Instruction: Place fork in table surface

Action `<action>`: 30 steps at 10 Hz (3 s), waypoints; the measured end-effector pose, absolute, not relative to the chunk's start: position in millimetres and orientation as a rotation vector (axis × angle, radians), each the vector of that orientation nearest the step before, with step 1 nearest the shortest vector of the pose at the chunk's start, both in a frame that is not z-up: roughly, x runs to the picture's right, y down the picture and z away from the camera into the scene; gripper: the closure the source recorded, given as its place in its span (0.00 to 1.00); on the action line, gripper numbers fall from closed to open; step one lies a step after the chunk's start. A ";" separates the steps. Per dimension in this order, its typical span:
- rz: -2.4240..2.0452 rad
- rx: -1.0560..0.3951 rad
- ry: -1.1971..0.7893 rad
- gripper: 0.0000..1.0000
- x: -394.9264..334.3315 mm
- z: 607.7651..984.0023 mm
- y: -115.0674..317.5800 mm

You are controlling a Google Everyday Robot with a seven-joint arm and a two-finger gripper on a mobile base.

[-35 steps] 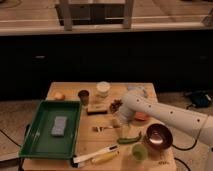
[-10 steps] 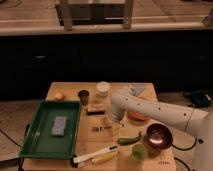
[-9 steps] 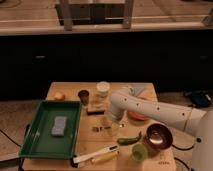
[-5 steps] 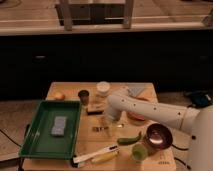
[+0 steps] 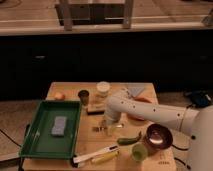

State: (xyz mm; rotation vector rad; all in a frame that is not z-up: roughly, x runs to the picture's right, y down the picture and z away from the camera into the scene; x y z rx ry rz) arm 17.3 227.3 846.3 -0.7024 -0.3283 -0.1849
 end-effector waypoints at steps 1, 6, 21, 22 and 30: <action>-0.184 -0.701 -0.329 0.79 17.0 845.8 226.5; -0.185 -0.717 -0.343 1.00 13.6 850.1 226.6; -0.209 -0.730 -0.361 1.00 16.5 853.9 217.2; -0.209 -0.730 -0.362 1.00 16.6 853.8 217.0; -0.295 -0.706 -0.418 1.00 17.6 808.0 164.1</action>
